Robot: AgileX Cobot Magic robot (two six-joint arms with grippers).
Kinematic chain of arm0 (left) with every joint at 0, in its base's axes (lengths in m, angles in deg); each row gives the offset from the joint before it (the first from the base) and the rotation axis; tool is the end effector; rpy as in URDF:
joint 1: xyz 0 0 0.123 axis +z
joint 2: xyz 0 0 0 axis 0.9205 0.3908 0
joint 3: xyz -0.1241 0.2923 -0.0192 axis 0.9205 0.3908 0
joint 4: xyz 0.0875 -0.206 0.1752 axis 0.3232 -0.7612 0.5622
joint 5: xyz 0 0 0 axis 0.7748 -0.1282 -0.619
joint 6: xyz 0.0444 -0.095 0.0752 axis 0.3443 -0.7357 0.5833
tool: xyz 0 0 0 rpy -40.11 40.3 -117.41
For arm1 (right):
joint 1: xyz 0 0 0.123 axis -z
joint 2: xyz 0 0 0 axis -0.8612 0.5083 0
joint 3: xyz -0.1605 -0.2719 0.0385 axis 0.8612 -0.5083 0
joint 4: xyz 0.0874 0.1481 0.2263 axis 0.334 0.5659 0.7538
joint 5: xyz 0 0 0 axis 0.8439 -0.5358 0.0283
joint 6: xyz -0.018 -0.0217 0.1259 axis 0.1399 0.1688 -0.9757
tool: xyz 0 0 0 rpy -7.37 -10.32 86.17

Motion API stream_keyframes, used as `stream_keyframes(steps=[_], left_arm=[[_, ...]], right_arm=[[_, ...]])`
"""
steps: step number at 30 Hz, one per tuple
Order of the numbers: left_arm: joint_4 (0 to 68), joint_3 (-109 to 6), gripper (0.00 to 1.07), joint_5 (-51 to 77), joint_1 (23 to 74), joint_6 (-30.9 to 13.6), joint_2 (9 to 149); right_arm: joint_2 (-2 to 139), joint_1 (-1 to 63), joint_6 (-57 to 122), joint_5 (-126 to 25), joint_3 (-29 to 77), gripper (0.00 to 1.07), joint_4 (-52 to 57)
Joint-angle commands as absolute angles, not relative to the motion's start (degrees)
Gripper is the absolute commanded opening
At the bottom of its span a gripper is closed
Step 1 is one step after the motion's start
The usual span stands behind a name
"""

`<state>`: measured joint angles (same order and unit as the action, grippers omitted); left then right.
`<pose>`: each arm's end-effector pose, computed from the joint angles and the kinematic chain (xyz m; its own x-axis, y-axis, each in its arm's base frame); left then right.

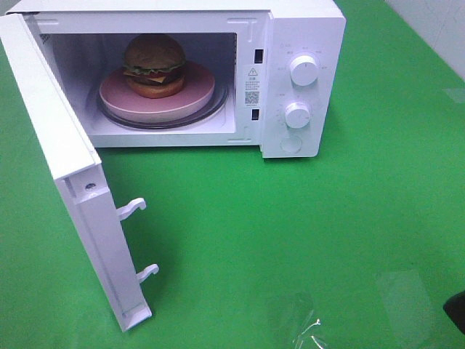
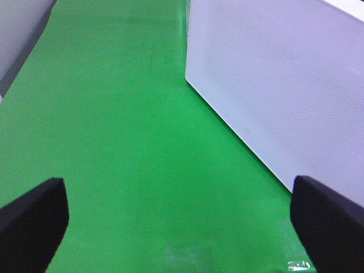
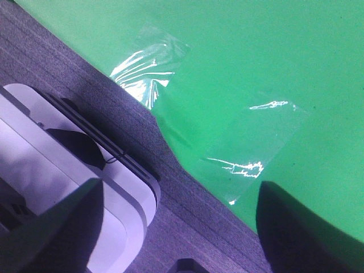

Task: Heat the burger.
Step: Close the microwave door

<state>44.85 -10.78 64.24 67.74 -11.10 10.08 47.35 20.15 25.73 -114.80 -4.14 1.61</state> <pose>0.0205 -0.0068 0.2789 -0.4548 -0.0124 -0.8905 0.0336 0.9989 -0.0311 0.1214 0.0972 0.2719 -0.7113 -0.5463 -0.4423 -0.6093 0.7930 0.0005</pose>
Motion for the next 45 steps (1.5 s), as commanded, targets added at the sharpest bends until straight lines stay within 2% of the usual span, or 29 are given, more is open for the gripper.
stream_keyframes(steps=[1,4,5,6,7,8,9,10,11,12,16,24,33,45], left_arm=[[44.97,-10.78,0.98,63.56,67.68,-11.16,9.85],[44.97,-10.78,0.98,63.56,67.68,-11.16,9.85],[44.97,-10.78,0.98,63.56,67.68,-11.16,9.85],[44.97,-10.78,0.98,63.56,67.68,-11.16,9.85],[44.97,-10.78,0.98,63.56,67.68,-11.16,9.85],[44.97,-10.78,0.98,63.56,67.68,-11.16,9.85],[44.97,-10.78,0.98,63.56,67.68,-11.16,9.85],[44.97,-10.78,0.98,63.56,67.68,-11.16,9.85],[44.97,-10.78,0.98,63.56,67.68,-11.16,9.85],[44.97,-10.78,0.98,63.56,67.68,-11.16,9.85],[44.97,-10.78,0.98,63.56,67.68,-11.16,9.85],[44.97,-10.78,0.98,63.56,67.68,-11.16,9.85],[44.97,-10.78,0.98,63.56,67.68,-11.16,9.85],[44.97,-10.78,0.98,63.56,67.68,-11.16,9.74]], right_arm=[[44.20,20.15,24.58,-115.89,-6.21,0.71,1.84],[40.59,21.58,24.12,-116.12,-9.36,0.71,2.47],[38.24,24.96,23.89,-116.52,-11.82,0.71,2.47],[38.24,24.96,23.89,-116.52,-11.82,0.71,2.47],[36.00,29.37,23.89,-116.75,-12.91,0.71,3.04],[36.00,29.37,23.89,-116.75,-12.91,0.71,3.04],[33.25,33.32,24.01,-116.75,-12.80,0.71,3.67],[33.25,33.32,24.01,-116.75,-12.80,0.71,3.67],[29.87,37.10,24.01,-116.69,-12.85,0.71,3.67],[29.87,37.10,24.01,-116.69,-12.85,0.71,3.67],[21.16,44.73,24.07,-116.81,-12.85,0.71,3.67],[7.47,54.69,24.01,-112.22,-13.65,0.71,2.47],[-1.01,60.25,23.95,-108.50,-15.55,0.71,3.61],[-1.76,61.51,23.95,-108.50,-15.55,0.71,3.61]])
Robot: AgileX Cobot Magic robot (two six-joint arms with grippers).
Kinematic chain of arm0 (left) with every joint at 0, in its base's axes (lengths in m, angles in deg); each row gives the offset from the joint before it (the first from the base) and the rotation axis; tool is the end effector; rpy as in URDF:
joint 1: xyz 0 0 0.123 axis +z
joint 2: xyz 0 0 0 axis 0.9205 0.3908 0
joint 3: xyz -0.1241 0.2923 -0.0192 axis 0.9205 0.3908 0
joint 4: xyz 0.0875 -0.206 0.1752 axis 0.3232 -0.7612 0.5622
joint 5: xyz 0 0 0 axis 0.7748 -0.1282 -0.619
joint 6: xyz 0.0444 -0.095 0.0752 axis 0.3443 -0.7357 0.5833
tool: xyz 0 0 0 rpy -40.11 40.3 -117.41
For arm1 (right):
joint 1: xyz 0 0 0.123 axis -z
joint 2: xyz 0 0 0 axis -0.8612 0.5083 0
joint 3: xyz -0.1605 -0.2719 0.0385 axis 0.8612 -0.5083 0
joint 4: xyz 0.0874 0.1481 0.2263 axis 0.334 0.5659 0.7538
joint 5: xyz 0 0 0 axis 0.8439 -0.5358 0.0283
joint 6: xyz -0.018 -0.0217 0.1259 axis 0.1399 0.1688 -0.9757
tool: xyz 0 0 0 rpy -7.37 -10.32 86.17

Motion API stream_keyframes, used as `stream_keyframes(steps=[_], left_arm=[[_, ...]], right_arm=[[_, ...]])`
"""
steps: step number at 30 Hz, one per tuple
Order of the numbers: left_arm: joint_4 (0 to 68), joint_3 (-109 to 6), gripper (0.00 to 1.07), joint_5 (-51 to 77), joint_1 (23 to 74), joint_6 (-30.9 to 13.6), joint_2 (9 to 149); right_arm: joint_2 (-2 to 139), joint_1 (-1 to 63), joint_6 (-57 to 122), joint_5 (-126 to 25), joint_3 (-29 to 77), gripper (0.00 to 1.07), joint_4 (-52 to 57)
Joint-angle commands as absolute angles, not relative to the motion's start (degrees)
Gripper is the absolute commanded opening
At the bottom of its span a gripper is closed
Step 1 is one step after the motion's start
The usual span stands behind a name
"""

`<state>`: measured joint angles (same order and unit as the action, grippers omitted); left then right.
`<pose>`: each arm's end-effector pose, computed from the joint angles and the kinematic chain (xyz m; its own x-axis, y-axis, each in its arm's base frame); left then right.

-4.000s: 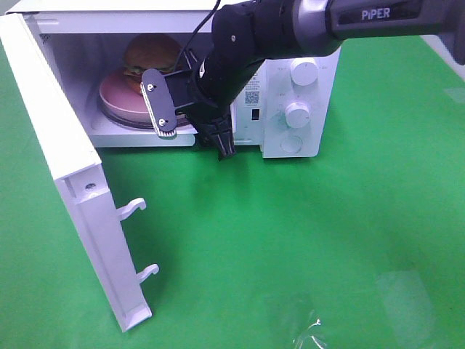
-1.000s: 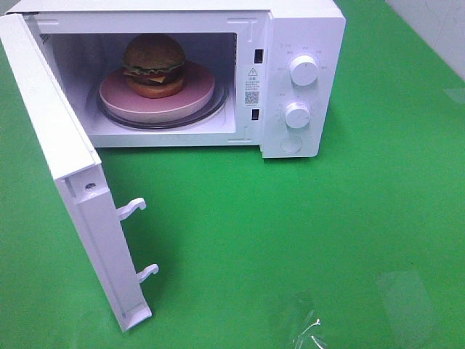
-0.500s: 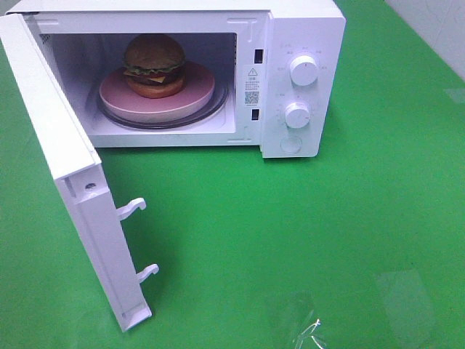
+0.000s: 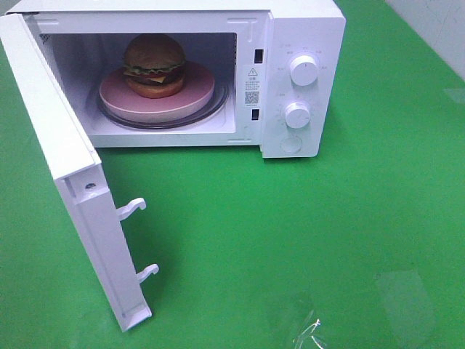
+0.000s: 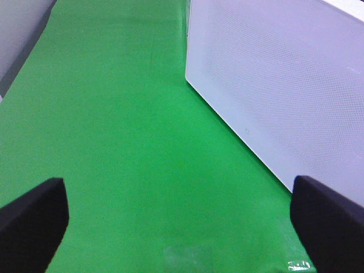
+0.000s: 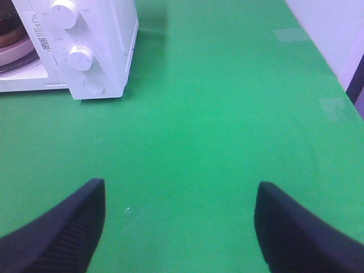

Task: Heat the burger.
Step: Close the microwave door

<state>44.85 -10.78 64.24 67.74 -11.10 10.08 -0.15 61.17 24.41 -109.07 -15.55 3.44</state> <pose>0.0205 -0.0068 0.2789 -0.4548 -0.0124 -0.8905 0.0336 0.9989 -0.0311 0.0297 0.0009 0.2849 -0.3714 0.0788 -0.9251 0.0423 0.9968 0.0679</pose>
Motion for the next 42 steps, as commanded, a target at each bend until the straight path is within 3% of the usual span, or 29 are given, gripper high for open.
stream_keyframes(steps=[1,42], left_arm=[[44.97,-10.78,0.98,63.56,67.68,-11.16,9.74],[44.97,-10.78,0.98,63.44,67.68,-11.33,9.80]], right_arm=[[-1.76,61.51,23.95,-108.50,-15.55,0.71,3.61],[-1.76,61.51,23.95,-108.50,-15.55,0.71,3.61]])
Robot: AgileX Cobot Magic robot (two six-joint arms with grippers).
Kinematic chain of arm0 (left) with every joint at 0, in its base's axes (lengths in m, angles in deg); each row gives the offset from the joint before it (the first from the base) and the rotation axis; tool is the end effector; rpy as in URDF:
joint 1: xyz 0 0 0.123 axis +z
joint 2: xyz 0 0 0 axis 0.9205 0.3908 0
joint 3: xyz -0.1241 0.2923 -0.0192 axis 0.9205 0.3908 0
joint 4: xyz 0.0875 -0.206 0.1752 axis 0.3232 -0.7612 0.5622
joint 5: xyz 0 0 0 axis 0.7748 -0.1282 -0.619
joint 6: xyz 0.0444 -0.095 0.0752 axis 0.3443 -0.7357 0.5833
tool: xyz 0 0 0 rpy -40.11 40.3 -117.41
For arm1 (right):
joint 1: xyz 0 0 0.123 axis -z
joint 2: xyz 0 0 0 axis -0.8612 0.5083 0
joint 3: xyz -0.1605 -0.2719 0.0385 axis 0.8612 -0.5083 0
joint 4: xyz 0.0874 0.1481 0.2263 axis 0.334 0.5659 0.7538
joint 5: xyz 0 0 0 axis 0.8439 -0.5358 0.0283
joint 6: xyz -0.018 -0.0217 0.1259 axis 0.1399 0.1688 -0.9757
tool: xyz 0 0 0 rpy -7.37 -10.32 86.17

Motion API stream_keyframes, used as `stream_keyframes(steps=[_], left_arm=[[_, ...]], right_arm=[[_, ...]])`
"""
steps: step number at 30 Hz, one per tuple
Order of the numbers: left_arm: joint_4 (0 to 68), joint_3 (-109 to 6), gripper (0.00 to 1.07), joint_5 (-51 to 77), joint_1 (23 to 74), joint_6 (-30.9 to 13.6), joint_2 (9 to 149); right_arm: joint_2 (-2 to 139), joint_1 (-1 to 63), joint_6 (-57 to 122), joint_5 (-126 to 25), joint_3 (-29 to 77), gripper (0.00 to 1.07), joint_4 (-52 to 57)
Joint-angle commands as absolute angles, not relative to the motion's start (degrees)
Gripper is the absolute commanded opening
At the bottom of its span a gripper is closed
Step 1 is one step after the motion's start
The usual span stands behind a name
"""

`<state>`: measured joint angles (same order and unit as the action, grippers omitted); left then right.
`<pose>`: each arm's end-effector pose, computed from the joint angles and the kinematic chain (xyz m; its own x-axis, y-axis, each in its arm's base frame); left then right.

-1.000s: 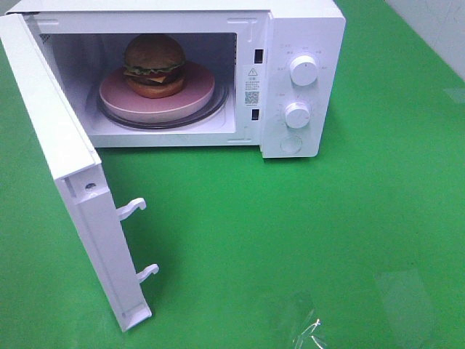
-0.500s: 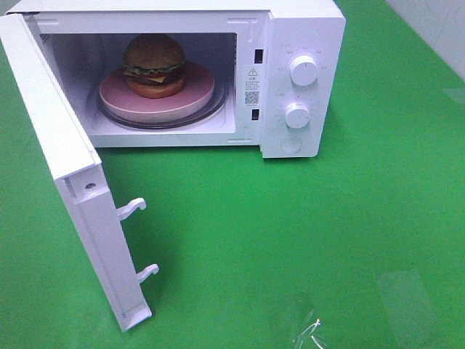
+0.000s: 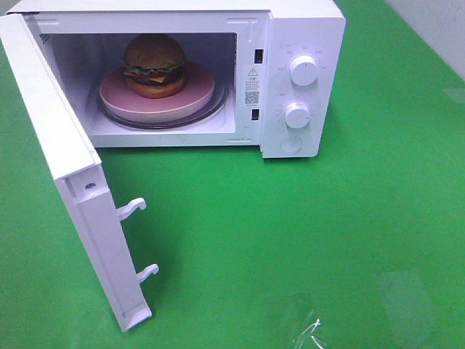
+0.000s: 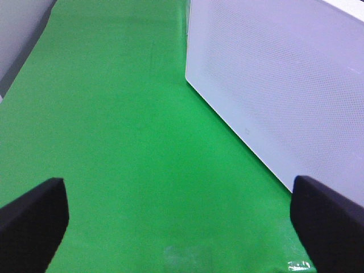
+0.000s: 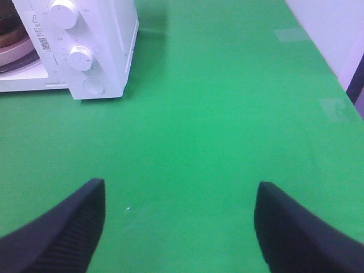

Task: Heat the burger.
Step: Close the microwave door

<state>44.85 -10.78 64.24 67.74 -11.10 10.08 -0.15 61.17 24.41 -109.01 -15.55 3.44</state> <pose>0.0205 -0.0068 0.2789 -0.4548 -0.0124 -0.8905 0.0336 0.9989 -0.0311 0.0298 0.0009 0.2850 -0.3704 0.0788 -0.9255 0.0423 0.9968 0.0680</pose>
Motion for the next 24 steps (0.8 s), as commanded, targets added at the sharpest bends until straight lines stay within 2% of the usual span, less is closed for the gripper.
stream_keyframes(steps=[1,5,8,9,10,11,12,13,14,15,16,17,18,19,20,21,22,23,24], left_arm=[[44.97,-10.78,0.98,63.44,67.68,-11.33,9.80],[45.08,-12.44,0.97,59.03,67.68,-15.11,9.85],[45.20,-12.50,0.94,55.13,67.68,-15.23,9.85],[45.66,-12.27,0.89,51.24,67.68,-15.23,10.20],[45.66,-12.27,0.89,51.24,67.68,-15.23,10.20],[46.11,-11.75,0.83,48.72,67.68,-15.17,11.11],[46.11,-11.75,0.83,48.72,67.68,-15.17,11.11],[46.57,-10.89,0.71,46.83,67.68,-15.17,12.37],[46.57,-10.89,0.71,46.83,67.68,-15.17,12.37],[47.32,-10.03,0.56,45.68,67.68,-15.17,14.04],[47.32,-10.03,0.56,45.68,67.68,-15.17,14.04],[47.66,-9.29,0.41,44.59,67.68,-15.17,15.87],[47.66,-9.29,0.41,44.59,67.68,-15.17,15.87],[47.55,-8.32,0.27,42.76,67.68,-15.17,17.88],[47.55,-8.32,0.27,42.76,67.68,-15.17,17.88],[47.55,-7.51,0.13,40.58,67.68,-15.17,20.11],[47.55,-7.51,0.13,40.58,67.68,-15.17,20.11],[47.55,-6.48,0.00,37.09,67.68,-15.23,22.80],[47.55,-6.48,0.00,37.09,67.68,-15.23,22.80]], right_arm=[[-1.76,61.51,23.95,-108.50,-15.55,0.71,3.61],[-1.76,61.51,23.95,-108.50,-15.55,0.71,3.61],[-1.76,61.51,23.95,-108.50,-15.55,0.71,3.61],[-1.76,61.51,23.95,-108.50,-15.55,0.71,3.61],[-1.76,61.51,23.95,-108.50,-15.55,0.71,3.61],[-1.76,61.51,23.95,-108.50,-15.55,0.71,3.61],[-1.76,61.51,23.95,-108.50,-15.55,0.71,3.61],[-1.76,61.51,23.95,-108.50,-15.55,0.71,3.61],[-1.76,61.51,23.95,-108.50,-15.55,0.71,3.61],[-1.76,61.51,23.95,-108.50,-15.55,0.71,3.61],[-1.76,61.51,23.95,-108.50,-15.55,0.71,3.61],[-1.76,61.51,23.95,-108.50,-15.55,0.71,3.61],[-1.76,61.51,23.95,-108.50,-15.55,0.71,3.61],[-1.76,61.51,23.95,-108.50,-15.55,0.71,3.61],[-1.76,61.51,23.95,-108.50,-15.55,0.71,3.61],[-1.76,61.51,23.95,-108.50,-15.55,0.71,3.61],[-1.76,61.51,23.95,-108.50,-15.55,0.71,3.61],[-1.76,61.51,23.95,-108.50,-15.55,0.71,3.61],[-1.76,61.51,23.95,-108.50,-15.55,0.71,3.61]])
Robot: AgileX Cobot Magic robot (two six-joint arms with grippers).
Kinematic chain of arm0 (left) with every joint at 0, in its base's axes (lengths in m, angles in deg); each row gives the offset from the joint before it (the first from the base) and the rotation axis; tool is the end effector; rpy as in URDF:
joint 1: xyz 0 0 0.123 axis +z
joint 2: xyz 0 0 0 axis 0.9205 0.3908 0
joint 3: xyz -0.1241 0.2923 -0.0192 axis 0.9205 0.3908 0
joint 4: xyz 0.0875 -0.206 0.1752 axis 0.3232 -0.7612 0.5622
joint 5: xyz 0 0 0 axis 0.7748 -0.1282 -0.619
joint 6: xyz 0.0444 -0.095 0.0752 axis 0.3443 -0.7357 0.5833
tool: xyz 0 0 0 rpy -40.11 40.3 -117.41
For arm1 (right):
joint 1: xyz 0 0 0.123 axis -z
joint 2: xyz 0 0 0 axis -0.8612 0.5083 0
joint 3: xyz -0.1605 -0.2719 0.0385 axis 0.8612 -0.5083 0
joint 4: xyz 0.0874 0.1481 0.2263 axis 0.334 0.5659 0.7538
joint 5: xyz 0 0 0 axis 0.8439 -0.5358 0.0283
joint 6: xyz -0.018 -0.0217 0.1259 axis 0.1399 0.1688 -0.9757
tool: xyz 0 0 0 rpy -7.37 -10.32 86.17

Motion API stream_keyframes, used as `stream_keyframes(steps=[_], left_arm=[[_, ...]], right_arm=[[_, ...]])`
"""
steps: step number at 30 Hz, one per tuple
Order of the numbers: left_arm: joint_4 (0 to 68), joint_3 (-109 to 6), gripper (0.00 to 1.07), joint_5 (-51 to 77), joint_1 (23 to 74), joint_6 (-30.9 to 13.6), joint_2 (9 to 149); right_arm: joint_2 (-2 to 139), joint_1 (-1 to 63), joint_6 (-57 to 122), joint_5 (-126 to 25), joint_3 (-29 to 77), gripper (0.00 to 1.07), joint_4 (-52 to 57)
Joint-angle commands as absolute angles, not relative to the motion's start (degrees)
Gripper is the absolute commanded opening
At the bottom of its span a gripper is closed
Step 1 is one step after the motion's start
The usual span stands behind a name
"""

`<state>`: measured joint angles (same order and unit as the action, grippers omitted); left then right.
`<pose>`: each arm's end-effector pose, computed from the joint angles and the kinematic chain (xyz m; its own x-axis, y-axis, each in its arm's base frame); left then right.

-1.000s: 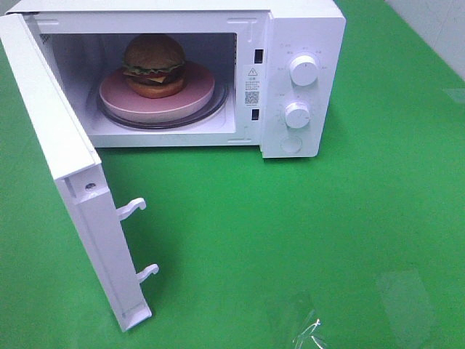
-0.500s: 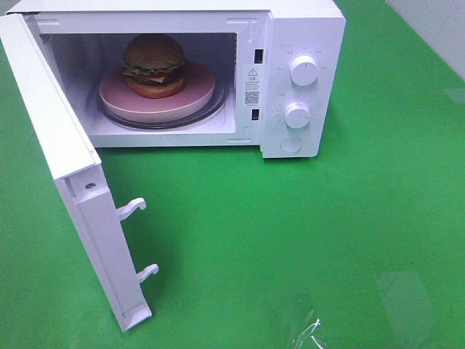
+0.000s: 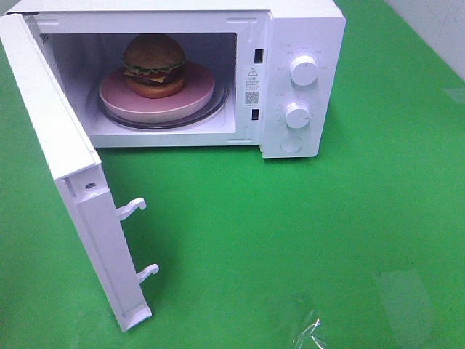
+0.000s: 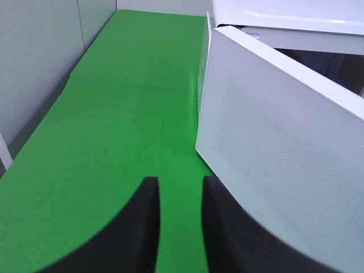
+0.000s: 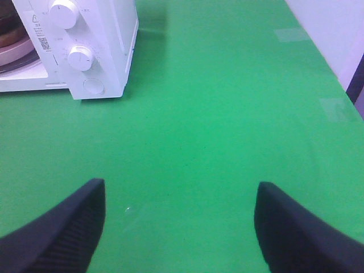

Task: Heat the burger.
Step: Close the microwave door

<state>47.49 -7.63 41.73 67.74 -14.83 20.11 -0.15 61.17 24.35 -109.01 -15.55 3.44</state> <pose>0.0745 -0.0004 0.2974 -0.3042 -0.0590 -0.9508 -0.0195 0.9983 -0.0558 0.0298 0.0009 0.2850 -0.3704 0.0798 -0.9254 0.0426 0.9967 0.0689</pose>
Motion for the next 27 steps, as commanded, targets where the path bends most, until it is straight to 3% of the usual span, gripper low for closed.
stream_keyframes(steps=[1,4,8,18,27], left_arm=[[47.55,-5.39,0.00,33.25,67.68,-15.23,25.61],[47.49,-4.53,0.00,29.06,67.68,-15.23,28.30],[47.38,-1.21,0.00,10.96,67.68,-15.23,36.27],[47.38,4.23,0.00,-17.23,67.68,-15.23,48.01],[47.66,4.29,0.00,-25.48,67.68,-15.69,61.19]], right_arm=[[-1.76,61.51,23.95,-108.50,-15.55,0.70,3.61],[-1.76,61.51,23.95,-108.50,-15.55,0.70,3.61],[-1.76,61.51,23.95,-108.50,-15.55,0.70,3.61],[-1.76,61.51,23.95,-108.50,-15.55,0.70,3.61],[-1.76,61.51,23.95,-108.50,-15.55,0.70,3.61]])
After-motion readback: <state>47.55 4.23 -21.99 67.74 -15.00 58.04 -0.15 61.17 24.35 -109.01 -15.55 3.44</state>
